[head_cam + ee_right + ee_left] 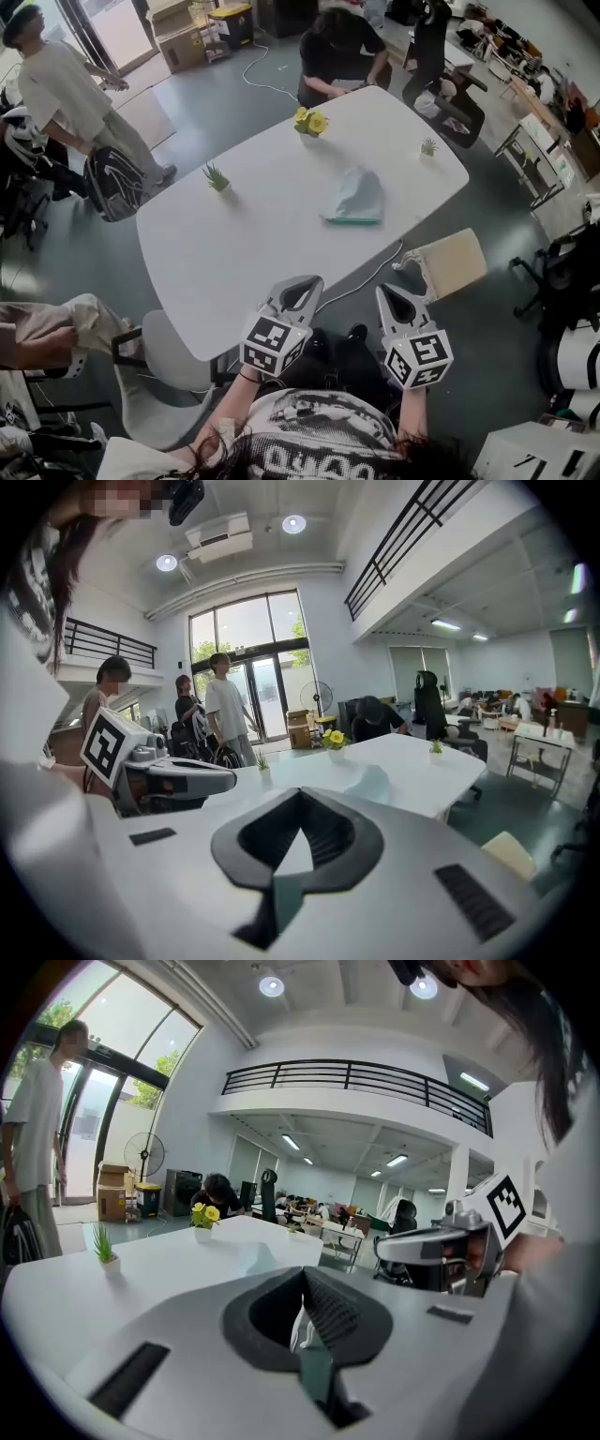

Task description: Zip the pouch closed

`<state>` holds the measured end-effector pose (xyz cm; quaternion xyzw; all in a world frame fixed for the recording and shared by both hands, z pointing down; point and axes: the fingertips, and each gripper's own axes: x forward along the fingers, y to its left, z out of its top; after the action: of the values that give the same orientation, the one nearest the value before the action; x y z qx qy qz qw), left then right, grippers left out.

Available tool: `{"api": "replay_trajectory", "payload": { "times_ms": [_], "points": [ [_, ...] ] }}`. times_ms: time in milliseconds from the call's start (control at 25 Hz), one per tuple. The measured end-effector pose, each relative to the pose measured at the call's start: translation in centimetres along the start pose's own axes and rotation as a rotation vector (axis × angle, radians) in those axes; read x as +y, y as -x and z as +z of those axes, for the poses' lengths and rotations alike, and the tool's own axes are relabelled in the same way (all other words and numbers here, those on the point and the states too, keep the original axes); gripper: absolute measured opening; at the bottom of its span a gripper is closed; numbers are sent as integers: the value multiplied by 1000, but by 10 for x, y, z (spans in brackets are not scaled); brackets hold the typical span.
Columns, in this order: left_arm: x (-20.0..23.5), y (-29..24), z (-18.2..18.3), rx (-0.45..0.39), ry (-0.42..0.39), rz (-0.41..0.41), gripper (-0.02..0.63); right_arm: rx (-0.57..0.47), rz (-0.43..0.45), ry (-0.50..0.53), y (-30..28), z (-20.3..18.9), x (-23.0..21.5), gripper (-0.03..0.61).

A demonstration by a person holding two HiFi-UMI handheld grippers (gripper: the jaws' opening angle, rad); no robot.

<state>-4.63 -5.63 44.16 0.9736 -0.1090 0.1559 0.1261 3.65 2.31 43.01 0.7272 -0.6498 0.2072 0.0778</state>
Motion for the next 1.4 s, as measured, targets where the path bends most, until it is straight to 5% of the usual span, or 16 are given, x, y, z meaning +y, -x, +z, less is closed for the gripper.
{"api": "replay_trajectory", "payload": {
  "times_ms": [760, 1400],
  "points": [
    [54, -88, 5, 57, 51, 142, 11, 114, 197, 73, -118, 7, -68, -8],
    [96, -149, -24, 210, 78, 243, 12, 436, 335, 330, -246, -81, -119, 67]
  ]
}}
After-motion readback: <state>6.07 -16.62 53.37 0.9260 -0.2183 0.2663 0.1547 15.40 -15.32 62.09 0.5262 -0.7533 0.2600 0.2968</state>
